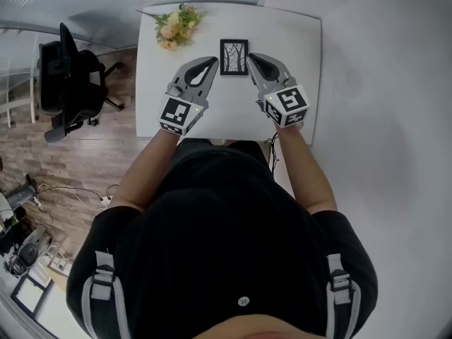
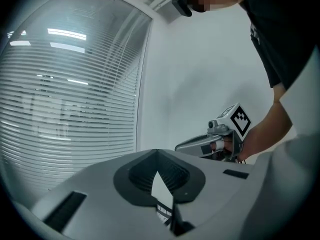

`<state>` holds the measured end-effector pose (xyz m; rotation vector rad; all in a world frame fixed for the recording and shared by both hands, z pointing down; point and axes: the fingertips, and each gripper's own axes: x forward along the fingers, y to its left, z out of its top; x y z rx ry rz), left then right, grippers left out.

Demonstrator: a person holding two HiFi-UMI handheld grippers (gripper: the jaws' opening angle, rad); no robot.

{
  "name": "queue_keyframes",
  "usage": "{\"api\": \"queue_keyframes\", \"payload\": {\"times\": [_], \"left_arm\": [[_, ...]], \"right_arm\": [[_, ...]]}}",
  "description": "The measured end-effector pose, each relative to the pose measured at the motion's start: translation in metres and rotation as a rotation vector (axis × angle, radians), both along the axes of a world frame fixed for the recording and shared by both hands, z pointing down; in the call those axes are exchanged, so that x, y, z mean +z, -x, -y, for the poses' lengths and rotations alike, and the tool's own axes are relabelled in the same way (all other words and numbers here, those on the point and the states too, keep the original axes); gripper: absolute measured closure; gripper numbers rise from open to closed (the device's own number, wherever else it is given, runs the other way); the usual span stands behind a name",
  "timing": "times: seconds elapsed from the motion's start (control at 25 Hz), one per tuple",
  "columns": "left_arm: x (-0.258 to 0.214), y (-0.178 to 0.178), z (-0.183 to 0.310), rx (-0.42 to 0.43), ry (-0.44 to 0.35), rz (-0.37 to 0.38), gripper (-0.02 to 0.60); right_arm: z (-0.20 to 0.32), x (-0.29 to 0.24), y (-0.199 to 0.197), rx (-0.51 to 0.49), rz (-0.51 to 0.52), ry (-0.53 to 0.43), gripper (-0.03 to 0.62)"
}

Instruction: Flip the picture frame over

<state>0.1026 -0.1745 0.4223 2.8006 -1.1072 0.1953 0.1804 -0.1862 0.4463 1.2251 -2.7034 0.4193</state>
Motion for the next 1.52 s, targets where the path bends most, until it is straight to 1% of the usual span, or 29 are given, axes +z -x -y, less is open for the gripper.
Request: {"api": "queue_keyframes", "payload": {"times": [0.08, 0.16, 0.32, 0.44, 0.56, 0.68, 0.88, 1.04, 1.24, 1.52], "left_arm": [[-0.009, -0.001, -0.003, 0.006, -0.008, -0.009, 0.58], [-0.019, -0.003, -0.007, 0.017, -0.019, -0.015, 0.58], [-0.039, -0.005, -0.012, 0.025, -0.052, -0.031, 0.58], [-0.05, -0.005, -0.012, 0.025, -0.083, -0.041, 0.58], [-0.058, -0.006, -0.009, 0.031, -0.101, -0.05, 0.58], [-0.067, -0.011, -0.007, 0.046, -0.1, -0.061, 0.58], [-0.07, -0.015, -0.004, 0.069, -0.108, -0.051, 0.58], [-0.071, -0.02, -0.008, 0.088, -0.138, -0.018, 0.58], [-0.071, -0.02, -0.007, 0.09, -0.135, -0.02, 0.58], [-0.076, -0.019, -0.003, 0.09, -0.136, -0.031, 0.58]], "right_arm": [[-0.006, -0.016, 0.004, -0.008, -0.025, -0.06, 0.583], [-0.011, -0.031, 0.006, -0.013, -0.032, -0.101, 0.583], [-0.02, -0.058, 0.009, -0.025, -0.02, -0.159, 0.583], [-0.023, -0.071, 0.01, -0.029, -0.006, -0.185, 0.585], [-0.02, -0.081, 0.008, -0.025, 0.003, -0.2, 0.585], [-0.019, -0.088, 0.008, -0.026, 0.006, -0.211, 0.585], [-0.017, -0.09, 0.012, -0.035, 0.011, -0.209, 0.585], [-0.019, -0.088, 0.011, -0.04, 0.017, -0.195, 0.585], [-0.019, -0.087, 0.008, -0.033, 0.022, -0.188, 0.585], [-0.017, -0.094, 0.009, -0.043, 0.011, -0.21, 0.585]]}}
